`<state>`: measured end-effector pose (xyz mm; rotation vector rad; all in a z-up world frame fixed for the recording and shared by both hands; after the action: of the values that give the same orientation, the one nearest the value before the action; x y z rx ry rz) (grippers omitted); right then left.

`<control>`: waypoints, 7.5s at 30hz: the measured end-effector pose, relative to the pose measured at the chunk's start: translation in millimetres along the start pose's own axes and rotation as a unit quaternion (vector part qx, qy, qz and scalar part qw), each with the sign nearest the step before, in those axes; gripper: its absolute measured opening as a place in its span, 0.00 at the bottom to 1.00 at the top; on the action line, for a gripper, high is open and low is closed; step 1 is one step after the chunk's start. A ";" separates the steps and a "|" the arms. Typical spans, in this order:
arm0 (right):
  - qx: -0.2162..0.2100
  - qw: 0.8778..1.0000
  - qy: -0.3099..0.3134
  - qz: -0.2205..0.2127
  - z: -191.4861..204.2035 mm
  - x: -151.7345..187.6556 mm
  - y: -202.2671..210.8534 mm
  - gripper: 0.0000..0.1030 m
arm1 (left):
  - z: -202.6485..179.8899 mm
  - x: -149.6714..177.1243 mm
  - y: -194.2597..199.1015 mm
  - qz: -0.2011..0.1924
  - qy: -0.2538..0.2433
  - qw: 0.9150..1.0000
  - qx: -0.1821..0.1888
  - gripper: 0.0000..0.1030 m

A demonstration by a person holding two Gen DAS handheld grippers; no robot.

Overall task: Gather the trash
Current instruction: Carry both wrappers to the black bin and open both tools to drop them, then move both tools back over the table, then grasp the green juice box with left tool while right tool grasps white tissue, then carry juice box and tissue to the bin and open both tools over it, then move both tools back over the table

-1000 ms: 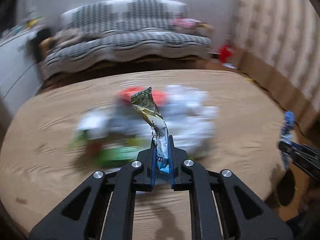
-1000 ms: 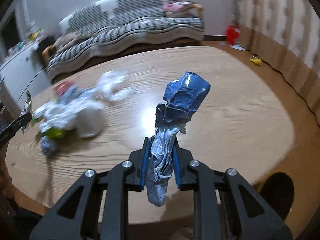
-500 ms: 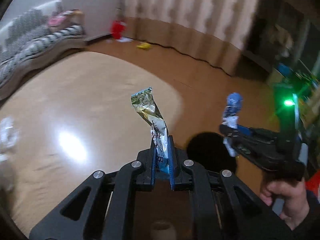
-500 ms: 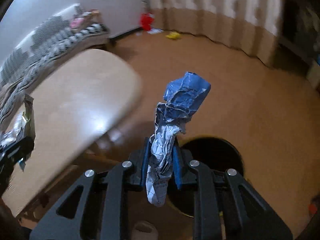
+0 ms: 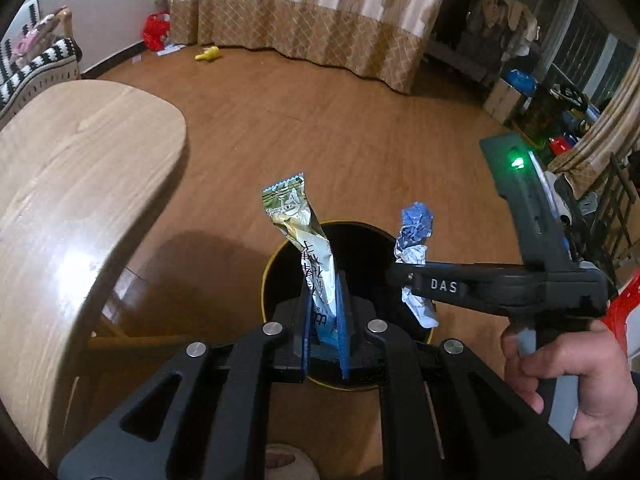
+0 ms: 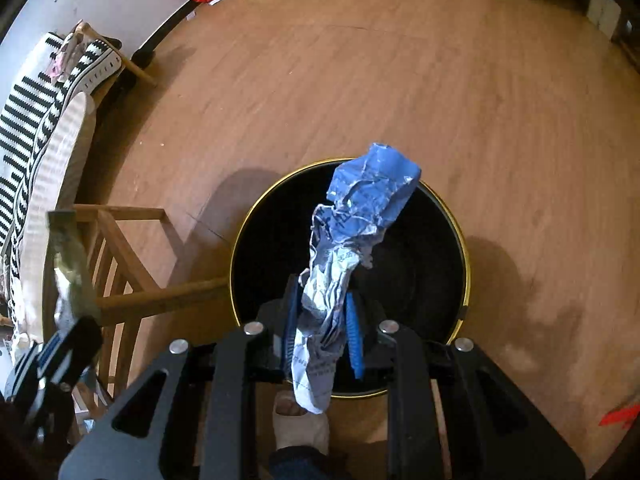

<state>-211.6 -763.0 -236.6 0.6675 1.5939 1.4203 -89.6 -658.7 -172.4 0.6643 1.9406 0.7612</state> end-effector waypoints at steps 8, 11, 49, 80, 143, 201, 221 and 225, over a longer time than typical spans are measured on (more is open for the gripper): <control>0.007 1.000 -0.011 -0.010 11.3 -0.9 4.1 0.30 | 7.5 -3.0 -10.1 0.002 0.024 1.000 0.014 0.09; 0.010 0.999 -0.027 -0.017 9.1 -2.2 7.4 0.63 | 6.1 0.3 -16.6 0.008 0.022 1.000 0.015 0.09; -0.001 0.985 -0.089 -0.151 17.3 -24.6 90.3 0.79 | 30.1 2.4 77.4 -0.050 0.047 0.998 -0.017 0.90; -0.200 0.913 0.337 -0.109 553.7 221.9 175.9 0.79 | 356.4 287.9 526.7 -0.244 0.374 0.842 -0.302 0.92; -0.042 0.969 0.098 -0.221 141.7 9.1 148.3 0.07 | 80.7 31.6 215.0 -0.116 0.053 0.986 -0.103 0.40; 0.026 0.994 -0.060 -0.092 -15.3 -6.8 65.2 0.68 | -21.6 10.4 -5.1 0.036 -0.013 0.999 0.022 0.45; 0.020 0.993 -0.053 -0.101 -7.1 -3.2 73.5 0.68 | -2.1 -1.3 48.1 -0.029 0.008 0.999 0.014 0.80; 0.008 0.994 -0.038 -0.106 14.6 -1.8 82.6 0.68 | 9.4 4.0 84.2 -0.049 0.001 0.999 -0.010 0.85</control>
<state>-210.9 -740.5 -155.8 0.5375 1.5675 1.2152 -71.0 -597.8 -116.4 0.5519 1.9493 0.7201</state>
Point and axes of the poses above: each gripper's, at about its wrist camera, not at the fingertips, and y roughly against the way its jaws point, z to its left, x to its underside, the point moved 9 cm from there along -y, roughly the way its jaws point, and after that the axes turned 14 degrees about x, right-handed, at the moved point
